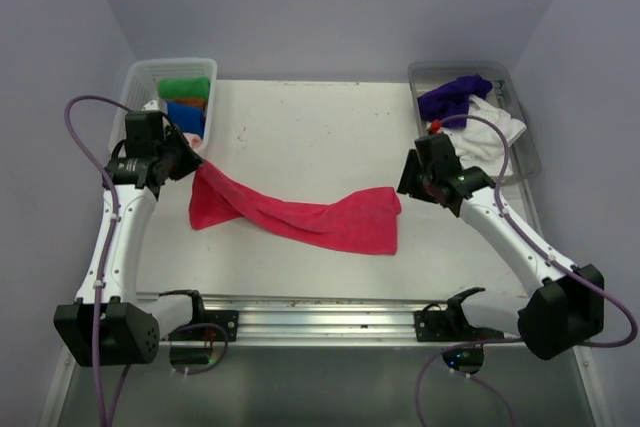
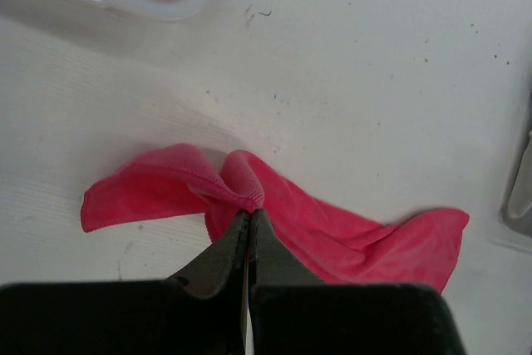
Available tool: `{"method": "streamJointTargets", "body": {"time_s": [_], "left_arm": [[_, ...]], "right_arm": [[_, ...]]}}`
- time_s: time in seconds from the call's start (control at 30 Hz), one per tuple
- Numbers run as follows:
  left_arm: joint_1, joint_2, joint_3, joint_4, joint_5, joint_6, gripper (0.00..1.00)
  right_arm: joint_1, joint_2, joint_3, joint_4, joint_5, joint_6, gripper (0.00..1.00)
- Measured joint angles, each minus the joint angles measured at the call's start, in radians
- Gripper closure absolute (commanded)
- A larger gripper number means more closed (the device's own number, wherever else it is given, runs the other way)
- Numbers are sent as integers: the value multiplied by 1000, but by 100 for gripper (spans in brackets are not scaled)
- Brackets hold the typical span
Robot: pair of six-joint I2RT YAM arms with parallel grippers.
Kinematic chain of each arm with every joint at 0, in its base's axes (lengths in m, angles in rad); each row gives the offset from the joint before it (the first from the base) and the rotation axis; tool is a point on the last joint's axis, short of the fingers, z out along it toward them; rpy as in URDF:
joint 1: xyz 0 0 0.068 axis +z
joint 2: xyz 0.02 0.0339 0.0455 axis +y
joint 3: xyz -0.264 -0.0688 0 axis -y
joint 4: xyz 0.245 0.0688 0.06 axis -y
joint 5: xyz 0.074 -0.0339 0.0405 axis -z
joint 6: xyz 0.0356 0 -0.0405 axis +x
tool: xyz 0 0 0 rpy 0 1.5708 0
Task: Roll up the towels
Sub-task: Flatten the towel
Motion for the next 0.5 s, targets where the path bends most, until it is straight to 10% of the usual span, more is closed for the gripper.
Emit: {"method": "streamJointTargets", "body": {"time_s": [0.5], "left_arm": [[0,-35,-38,37,29,0,100]], "right_arm": [[109,-222,-533,158,-113,290,39]]}}
